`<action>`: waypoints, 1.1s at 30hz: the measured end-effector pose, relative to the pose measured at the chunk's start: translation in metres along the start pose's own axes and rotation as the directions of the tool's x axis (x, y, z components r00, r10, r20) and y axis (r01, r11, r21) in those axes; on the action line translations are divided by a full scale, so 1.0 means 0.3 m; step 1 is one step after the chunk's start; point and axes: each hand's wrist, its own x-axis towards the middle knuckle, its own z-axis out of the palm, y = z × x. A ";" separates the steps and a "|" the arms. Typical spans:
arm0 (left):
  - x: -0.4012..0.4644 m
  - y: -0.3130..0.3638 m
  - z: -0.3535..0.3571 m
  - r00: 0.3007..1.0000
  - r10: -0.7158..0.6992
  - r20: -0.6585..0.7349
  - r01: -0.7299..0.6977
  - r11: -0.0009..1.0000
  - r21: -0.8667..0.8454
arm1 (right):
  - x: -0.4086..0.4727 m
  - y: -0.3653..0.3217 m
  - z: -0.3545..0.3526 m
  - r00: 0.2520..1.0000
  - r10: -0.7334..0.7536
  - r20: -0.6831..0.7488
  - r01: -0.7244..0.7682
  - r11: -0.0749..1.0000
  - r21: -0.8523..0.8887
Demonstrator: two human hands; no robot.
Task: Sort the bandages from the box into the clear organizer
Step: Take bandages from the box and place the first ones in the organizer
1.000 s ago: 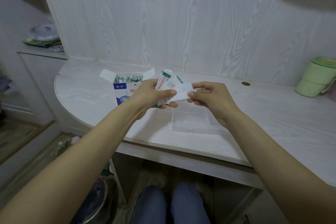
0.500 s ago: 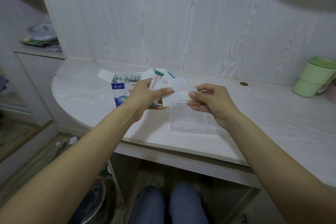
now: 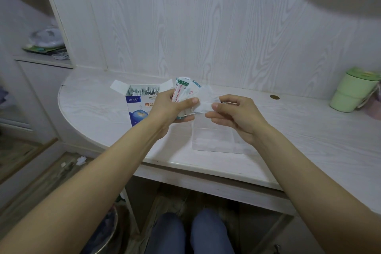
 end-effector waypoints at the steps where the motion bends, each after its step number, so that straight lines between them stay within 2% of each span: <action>1: 0.000 0.003 -0.004 1.000 0.004 -0.013 -0.005 1.000 -0.010 | 0.002 0.000 -0.005 1.000 -0.007 0.007 0.007 0.999 0.044; 4: 0.001 0.007 -0.018 0.997 0.020 -0.068 -0.021 1.000 -0.012 | 0.005 0.001 -0.029 0.999 -0.034 0.017 0.030 0.987 0.160; 8: 0.003 0.000 -0.018 0.998 -0.029 -0.052 0.030 0.999 0.012 | 0.012 0.010 -0.045 0.999 -0.022 -0.024 0.026 0.984 0.177; 11: -0.001 -0.006 0.007 0.997 -0.078 0.003 0.078 0.997 0.015 | 0.020 0.024 -0.042 0.996 -0.069 -0.061 0.069 0.998 -0.003; 14: -0.002 -0.010 0.024 0.999 -0.050 -0.005 0.051 0.998 0.021 | 0.022 0.033 -0.042 0.991 -0.109 -0.079 0.088 0.968 -0.236; 18: -0.002 -0.023 0.029 1.000 -0.011 -0.013 0.012 0.995 0.095 | 0.021 0.035 -0.039 0.991 -0.113 -0.076 0.082 0.943 -0.323; 23: -0.004 -0.050 0.040 0.996 0.014 -0.084 -0.007 0.997 0.075 | 0.029 0.052 -0.011 0.992 -0.075 -0.104 0.057 0.984 -0.169; 26: -0.009 -0.065 0.040 0.998 0.011 -0.068 -0.006 0.997 0.075 | 0.034 0.056 0.003 0.991 -0.045 -0.122 0.037 0.997 -0.064; 33: -0.022 -0.036 0.021 0.993 0.050 -0.108 -0.045 0.998 0.047 | 0.019 0.053 -0.001 0.994 -0.024 -0.103 0.013 0.994 -0.109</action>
